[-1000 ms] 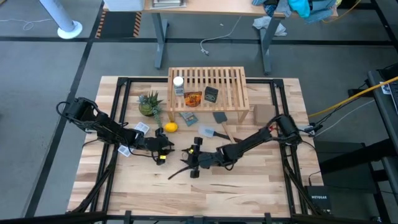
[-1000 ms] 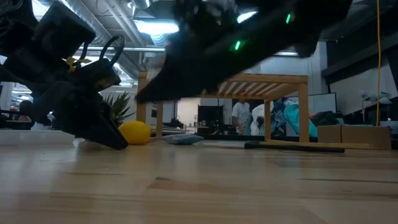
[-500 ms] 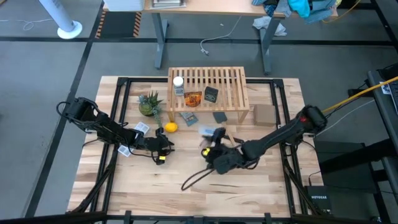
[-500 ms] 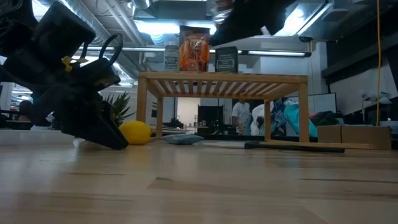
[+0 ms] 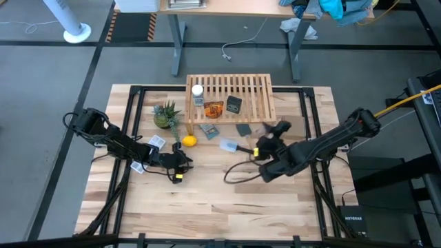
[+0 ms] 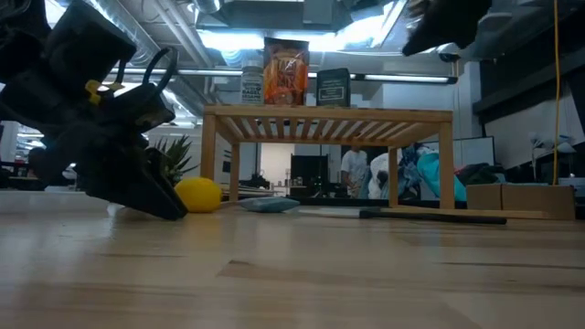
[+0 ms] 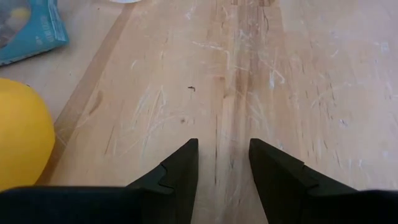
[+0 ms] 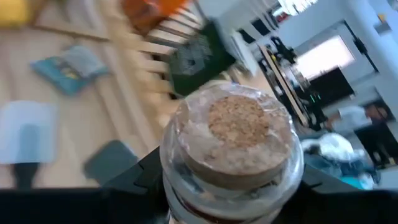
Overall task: Shelf spices
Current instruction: Put the brown seasoning bottle on the shelf
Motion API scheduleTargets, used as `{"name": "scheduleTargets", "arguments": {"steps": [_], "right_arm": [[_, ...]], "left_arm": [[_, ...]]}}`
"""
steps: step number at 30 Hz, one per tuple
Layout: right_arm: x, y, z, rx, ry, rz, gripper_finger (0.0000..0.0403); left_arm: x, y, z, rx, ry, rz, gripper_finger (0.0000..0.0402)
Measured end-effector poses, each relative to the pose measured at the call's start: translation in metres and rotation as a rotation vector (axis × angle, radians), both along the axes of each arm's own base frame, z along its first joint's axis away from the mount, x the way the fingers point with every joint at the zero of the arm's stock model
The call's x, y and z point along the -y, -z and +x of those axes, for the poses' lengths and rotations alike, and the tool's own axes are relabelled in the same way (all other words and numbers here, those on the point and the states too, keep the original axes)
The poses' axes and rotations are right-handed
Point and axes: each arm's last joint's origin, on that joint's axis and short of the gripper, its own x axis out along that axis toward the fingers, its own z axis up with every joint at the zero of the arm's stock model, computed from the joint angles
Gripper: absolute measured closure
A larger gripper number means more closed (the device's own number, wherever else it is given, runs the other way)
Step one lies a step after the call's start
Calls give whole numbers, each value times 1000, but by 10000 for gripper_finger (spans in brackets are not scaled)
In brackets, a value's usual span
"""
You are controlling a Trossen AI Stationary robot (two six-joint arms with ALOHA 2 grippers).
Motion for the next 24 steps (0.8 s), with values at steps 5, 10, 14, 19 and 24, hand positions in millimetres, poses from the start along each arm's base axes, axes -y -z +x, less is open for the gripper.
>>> {"name": "scheduleTargets", "arguments": {"steps": [5, 10, 14, 19, 24], "right_arm": [[11, -17, -22, 85, 50, 4, 217], [22, -19, -45, 126, 56, 19, 217], [33, -12, -67, 206, 82, 64, 217], [42, 6, -86, 319, 85, 134, 217], [46, 27, -94, 420, 41, 196, 217]], "left_arm": [[0, 0, 0, 4, 6, -6, 265], [1, -3, 2, 32, 21, 5, 265], [2, -6, 4, 69, 36, 15, 265], [2, -7, 5, 80, 38, 15, 265], [2, -8, 6, 95, 48, 24, 265]]}}
